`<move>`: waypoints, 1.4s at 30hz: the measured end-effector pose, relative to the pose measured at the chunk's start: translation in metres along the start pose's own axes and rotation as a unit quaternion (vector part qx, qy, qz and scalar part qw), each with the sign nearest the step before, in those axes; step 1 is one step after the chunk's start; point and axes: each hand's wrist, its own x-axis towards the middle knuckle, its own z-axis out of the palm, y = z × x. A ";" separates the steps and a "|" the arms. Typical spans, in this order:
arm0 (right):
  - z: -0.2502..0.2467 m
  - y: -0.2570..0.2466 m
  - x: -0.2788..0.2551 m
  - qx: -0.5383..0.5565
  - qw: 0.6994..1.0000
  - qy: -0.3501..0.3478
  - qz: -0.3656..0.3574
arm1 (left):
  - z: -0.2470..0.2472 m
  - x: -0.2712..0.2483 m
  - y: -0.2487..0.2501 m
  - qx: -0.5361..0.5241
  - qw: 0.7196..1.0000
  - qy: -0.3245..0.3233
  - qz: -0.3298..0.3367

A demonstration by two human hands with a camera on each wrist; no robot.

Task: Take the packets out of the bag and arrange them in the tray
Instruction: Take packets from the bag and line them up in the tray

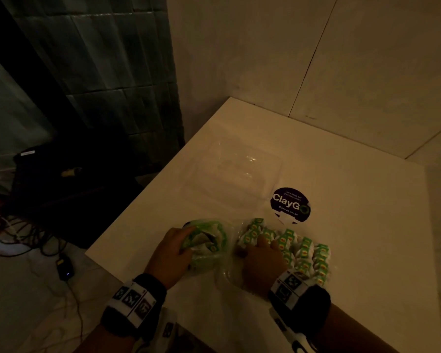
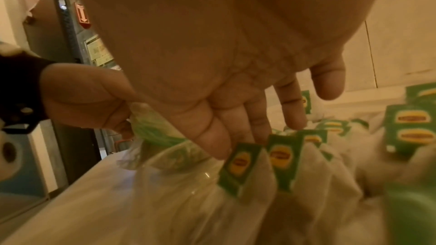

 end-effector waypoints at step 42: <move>-0.057 0.048 0.018 0.435 0.891 0.124 0.028 | 0.010 -0.001 -0.008 0.013 1.000 -0.002 -0.003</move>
